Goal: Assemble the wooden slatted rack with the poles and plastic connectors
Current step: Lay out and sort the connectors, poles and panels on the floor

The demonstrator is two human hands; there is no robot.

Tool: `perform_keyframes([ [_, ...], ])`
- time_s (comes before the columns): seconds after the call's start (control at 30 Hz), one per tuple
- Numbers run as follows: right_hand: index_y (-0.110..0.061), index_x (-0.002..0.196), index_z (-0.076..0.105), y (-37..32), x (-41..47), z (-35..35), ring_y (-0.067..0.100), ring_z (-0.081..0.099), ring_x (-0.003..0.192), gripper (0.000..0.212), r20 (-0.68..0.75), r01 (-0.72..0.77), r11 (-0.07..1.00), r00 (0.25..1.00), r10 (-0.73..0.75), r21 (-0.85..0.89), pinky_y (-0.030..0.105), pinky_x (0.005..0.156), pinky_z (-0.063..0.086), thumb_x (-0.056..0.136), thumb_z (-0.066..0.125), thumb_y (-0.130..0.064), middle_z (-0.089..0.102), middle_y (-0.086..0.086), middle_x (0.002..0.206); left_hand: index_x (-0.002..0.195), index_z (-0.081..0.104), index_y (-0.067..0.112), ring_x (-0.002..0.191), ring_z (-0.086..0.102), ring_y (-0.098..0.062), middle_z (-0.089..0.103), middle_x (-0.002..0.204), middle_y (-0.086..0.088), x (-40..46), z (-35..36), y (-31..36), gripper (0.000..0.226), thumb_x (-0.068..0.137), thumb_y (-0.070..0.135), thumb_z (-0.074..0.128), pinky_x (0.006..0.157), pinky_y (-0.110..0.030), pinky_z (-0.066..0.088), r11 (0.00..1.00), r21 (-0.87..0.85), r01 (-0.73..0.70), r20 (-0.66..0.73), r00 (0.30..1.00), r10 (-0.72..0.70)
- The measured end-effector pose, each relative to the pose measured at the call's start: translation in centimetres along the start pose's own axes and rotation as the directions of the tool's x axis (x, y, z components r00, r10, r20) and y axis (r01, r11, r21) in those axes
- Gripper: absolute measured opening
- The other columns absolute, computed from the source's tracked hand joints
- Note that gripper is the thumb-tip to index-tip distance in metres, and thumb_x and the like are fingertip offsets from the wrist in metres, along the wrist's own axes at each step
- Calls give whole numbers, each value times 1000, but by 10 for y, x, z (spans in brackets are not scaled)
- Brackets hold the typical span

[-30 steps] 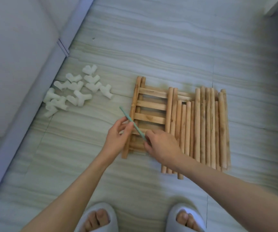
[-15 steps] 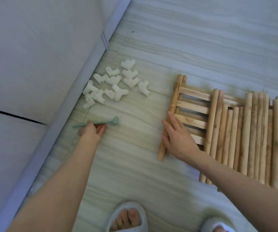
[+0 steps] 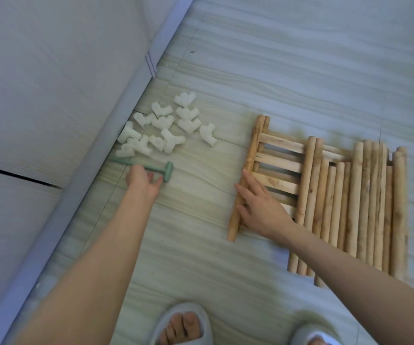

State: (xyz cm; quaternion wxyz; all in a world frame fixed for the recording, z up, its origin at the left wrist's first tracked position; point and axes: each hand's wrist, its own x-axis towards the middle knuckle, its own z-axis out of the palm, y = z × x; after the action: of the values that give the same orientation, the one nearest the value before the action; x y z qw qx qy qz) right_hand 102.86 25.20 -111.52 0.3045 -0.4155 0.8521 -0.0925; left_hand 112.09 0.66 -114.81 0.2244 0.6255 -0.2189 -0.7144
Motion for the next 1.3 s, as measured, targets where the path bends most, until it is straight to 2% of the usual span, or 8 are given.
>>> perform_keyframes([
  [0.23,-18,149,22,2,-4,-3,14,5,146,54,4,1,995,1000,-2,99,25,115,14,99,40,-25,-6,-3,159,139,37,8,129,40,-21,38,141,-7,-10,13,8,42,99,14,27,104,-44,35,1000,11,-8,18,1000,8],
  [0.37,-15,145,32,12,-21,-14,19,22,141,50,-104,-8,987,994,26,163,25,113,17,97,44,-20,21,3,155,132,44,5,90,53,-15,47,115,-9,-46,33,-23,37,96,8,33,74,-30,50,971,215,-103,-15,994,109],
  [0.6,-5,138,42,106,-82,-57,27,38,132,43,-358,-330,942,873,332,69,35,108,30,96,43,-16,42,13,142,113,48,17,87,54,-12,55,107,-1,-150,85,-110,28,95,-1,37,71,-25,48,796,495,-348,461,882,98],
  [0.77,-4,148,18,158,-120,-47,28,15,143,59,-214,-616,737,708,673,279,36,116,15,99,37,-32,14,14,156,145,30,21,135,31,-11,34,147,4,-182,90,-154,47,100,12,38,109,-23,24,399,609,-685,781,606,-150],
  [0.87,-11,148,19,154,-124,-17,28,-8,145,62,-178,-648,742,720,670,172,40,119,0,98,32,-45,-8,12,158,150,8,29,145,-3,-15,3,158,4,-179,88,-173,56,100,27,35,114,-29,2,-235,336,-912,893,388,-228],
  [0.97,-11,148,23,141,-117,-12,27,1,145,57,-270,-592,784,736,620,187,40,118,4,98,35,-38,11,10,158,147,-6,38,140,-26,-18,-21,155,4,-173,84,-188,58,100,42,27,110,-36,-12,-514,103,-852,860,335,-384],
  [1.17,-19,144,30,142,-114,-25,23,18,142,49,-429,-564,785,661,616,257,43,113,18,97,39,-30,18,6,155,147,2,43,142,-21,-26,-21,156,4,-157,71,-190,52,100,48,22,116,-45,-3,-628,55,-777,801,410,-437],
  [1.3,-12,149,14,165,-120,-19,26,9,144,65,-224,-633,655,627,746,412,43,117,15,97,37,-42,5,8,158,149,11,36,145,-9,-16,-15,157,7,-161,68,-184,55,100,33,36,114,-31,5,-373,288,-882,849,415,-326],
])
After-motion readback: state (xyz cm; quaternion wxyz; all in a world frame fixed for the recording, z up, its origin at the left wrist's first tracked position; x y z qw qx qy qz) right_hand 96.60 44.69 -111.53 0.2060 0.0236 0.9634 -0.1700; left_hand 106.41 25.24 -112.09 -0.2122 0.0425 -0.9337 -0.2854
